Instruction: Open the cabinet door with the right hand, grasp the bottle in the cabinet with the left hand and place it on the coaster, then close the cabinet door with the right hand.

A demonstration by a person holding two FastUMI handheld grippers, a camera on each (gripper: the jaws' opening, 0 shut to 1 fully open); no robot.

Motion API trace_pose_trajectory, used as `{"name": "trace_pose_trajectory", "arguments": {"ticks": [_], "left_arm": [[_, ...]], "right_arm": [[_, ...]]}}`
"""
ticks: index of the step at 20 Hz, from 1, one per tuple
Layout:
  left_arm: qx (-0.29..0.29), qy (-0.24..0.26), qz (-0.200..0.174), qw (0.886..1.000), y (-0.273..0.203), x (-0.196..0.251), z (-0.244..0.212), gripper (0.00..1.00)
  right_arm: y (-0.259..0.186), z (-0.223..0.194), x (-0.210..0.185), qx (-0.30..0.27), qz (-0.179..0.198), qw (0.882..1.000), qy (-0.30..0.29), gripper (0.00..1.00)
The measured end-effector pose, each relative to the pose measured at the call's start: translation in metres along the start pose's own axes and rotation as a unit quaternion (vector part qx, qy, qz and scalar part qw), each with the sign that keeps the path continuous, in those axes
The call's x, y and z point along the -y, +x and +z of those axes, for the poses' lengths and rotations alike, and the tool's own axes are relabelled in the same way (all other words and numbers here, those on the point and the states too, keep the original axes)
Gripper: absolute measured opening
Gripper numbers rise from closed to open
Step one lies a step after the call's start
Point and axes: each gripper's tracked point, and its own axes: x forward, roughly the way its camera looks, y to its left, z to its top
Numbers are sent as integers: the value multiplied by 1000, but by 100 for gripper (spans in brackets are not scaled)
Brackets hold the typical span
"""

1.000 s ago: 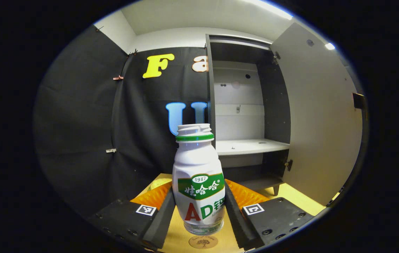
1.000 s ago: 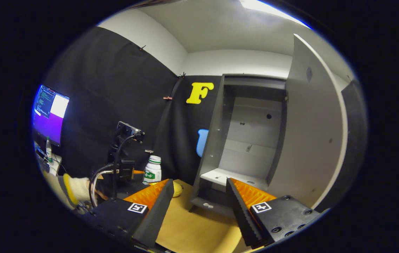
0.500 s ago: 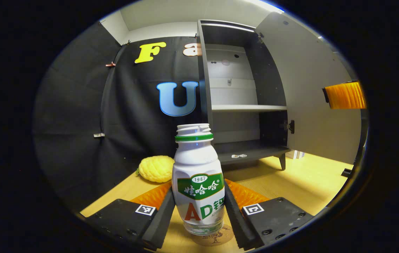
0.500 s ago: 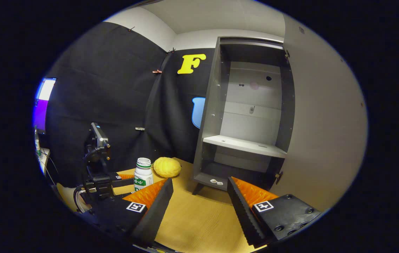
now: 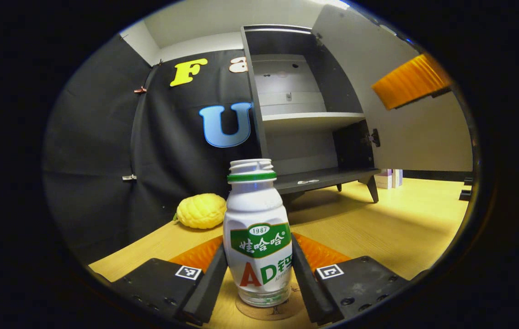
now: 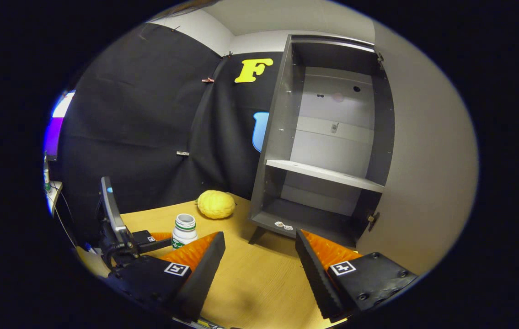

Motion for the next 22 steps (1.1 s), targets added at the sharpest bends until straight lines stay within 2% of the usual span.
{"name": "trace_pose_trajectory", "arguments": {"ticks": [3,4,8,11,14,18,22], "left_arm": [[-11,8,7,1000,0,2,0,81],[-8,7,8,1000,-1,3,1,92],[-24,-23,8,999,-1,-1,-3,94],[-20,-19,26,999,-4,-7,5,94],[-18,-23,18,999,0,-7,18,96],[-4,-3,32,999,9,-22,66,96],[18,2,0,1000,12,-20,153,96]], "right_arm": [[-2,1,4,-3,-2,1000,5,95],[-2,0,4,-3,-3,1000,4,95],[-4,2,3,-4,0,1000,-4,95],[-9,4,4,-3,2,1000,-7,95],[-14,10,2,-1,2,1000,-6,95],[-27,32,7,5,-7,1000,-10,95],[-51,76,21,21,-20,1000,7,96]]}}
